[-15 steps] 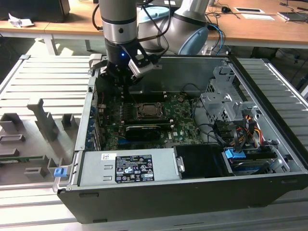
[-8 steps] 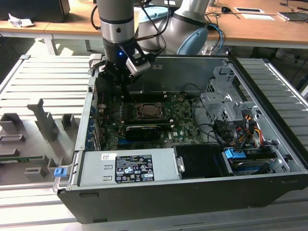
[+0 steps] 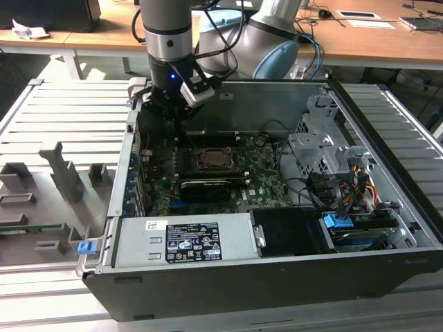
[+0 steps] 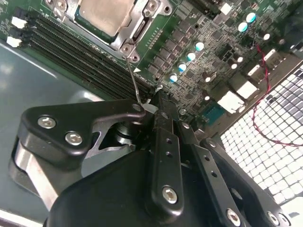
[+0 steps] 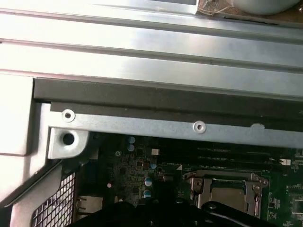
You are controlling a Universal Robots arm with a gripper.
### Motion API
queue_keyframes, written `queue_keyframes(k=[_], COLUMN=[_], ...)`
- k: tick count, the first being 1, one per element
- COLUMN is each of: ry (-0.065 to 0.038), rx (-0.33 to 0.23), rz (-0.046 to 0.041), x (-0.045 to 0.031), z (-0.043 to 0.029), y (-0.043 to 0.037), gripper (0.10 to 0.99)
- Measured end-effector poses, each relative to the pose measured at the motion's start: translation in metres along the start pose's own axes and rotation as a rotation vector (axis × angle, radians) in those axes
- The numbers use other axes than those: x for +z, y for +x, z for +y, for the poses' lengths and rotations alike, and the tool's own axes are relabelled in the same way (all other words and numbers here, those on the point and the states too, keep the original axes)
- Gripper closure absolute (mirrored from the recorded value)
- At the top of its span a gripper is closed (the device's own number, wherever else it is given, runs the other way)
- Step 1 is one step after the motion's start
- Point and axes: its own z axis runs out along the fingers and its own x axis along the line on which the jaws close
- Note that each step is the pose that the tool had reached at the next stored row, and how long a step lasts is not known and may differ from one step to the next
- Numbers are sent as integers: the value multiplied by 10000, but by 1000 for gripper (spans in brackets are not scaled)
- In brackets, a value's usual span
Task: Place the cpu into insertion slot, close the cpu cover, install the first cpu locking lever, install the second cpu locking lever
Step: 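Install the first cpu locking lever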
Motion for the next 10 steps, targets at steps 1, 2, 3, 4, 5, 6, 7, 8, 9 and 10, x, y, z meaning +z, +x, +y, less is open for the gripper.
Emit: queue_keyframes(k=[1,2,3,4,5,6,7,8,9,10], ry=[-1,-1,-1,-1,-1,-2,-1,1,-1,0], rx=[0,2,5,5,8,10,13,24,37,49], rz=[0,0,2,5,8,9,11,13,11,10], x=[4,13,25,35,43,48,52,56,60,63], z=[3,9,11,12,12,13,12,10,8,5], y=[-4,-17,-43,-78,-112,-135,-160,-200,-225,-256], gripper=[980,980,980,980,980,980,980,980,980,980])
